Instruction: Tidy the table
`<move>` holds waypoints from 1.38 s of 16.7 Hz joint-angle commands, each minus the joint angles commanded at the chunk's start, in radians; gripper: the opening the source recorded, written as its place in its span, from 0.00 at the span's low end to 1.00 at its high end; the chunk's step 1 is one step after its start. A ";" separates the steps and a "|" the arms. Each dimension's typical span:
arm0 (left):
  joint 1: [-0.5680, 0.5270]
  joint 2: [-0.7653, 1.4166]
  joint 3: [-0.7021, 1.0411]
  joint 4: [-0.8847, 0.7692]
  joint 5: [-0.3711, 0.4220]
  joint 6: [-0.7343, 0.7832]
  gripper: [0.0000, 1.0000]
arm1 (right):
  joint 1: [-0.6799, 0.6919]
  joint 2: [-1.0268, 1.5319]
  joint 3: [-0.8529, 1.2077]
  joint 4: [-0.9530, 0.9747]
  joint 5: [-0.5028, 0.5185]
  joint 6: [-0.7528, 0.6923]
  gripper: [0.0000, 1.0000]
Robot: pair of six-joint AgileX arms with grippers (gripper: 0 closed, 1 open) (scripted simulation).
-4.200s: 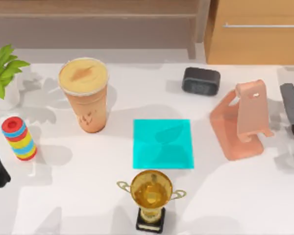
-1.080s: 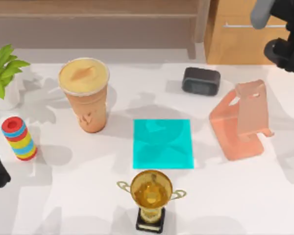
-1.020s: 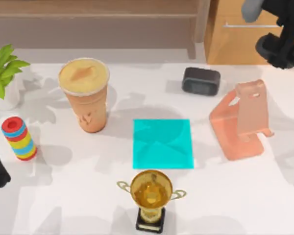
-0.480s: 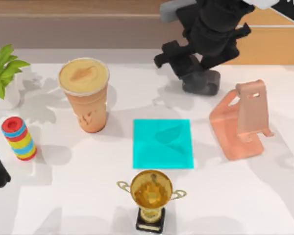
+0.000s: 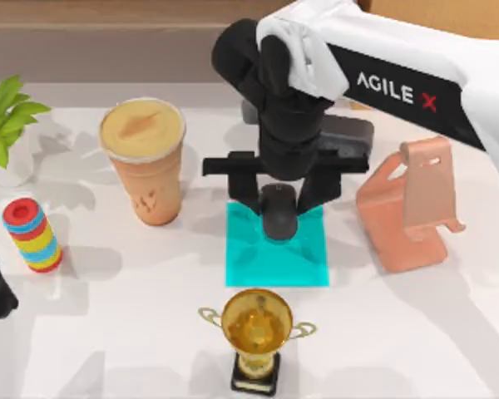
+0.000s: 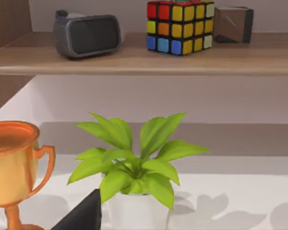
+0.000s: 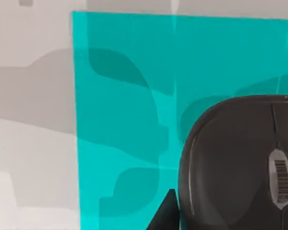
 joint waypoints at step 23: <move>0.000 0.000 0.000 0.000 0.000 0.000 1.00 | 0.010 0.042 -0.030 0.031 -0.001 0.070 0.53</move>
